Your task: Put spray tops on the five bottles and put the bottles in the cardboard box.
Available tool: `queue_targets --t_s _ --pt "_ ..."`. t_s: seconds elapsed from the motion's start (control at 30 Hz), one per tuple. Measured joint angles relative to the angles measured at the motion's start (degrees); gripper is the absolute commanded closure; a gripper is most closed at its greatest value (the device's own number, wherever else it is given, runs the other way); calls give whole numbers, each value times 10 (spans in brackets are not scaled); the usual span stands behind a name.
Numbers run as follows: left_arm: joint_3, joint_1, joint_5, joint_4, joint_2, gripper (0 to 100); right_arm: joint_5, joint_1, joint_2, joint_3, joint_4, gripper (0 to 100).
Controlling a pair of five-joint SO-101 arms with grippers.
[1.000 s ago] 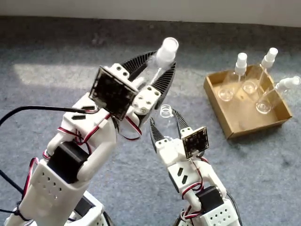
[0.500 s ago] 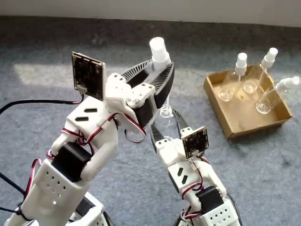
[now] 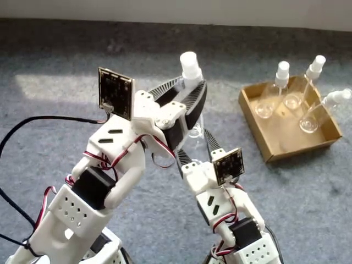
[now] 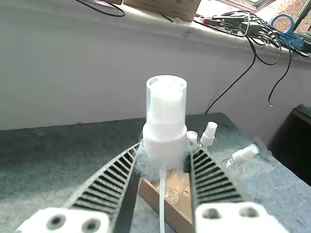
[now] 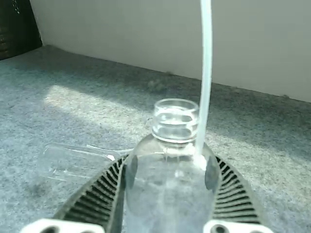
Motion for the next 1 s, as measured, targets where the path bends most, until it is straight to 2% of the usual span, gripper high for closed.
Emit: queue_targets --t_s 0.2,0.4,0.53,0.67,0.83,1.0 --pt "39 0 0 32 -82 995 0 0 0 0 0 844" --pt "48 -6 0 25 -162 995 0 0 0 0 0 844" --pt "53 -14 0 -25 -170 995 0 0 0 0 0 844" --pt "107 -26 -4 -84 -171 995 0 0 0 0 0 844" --pt "198 -38 -57 -168 -171 995 0 0 0 0 0 844" --pt "207 -35 -61 -189 -171 995 0 0 0 0 0 844"
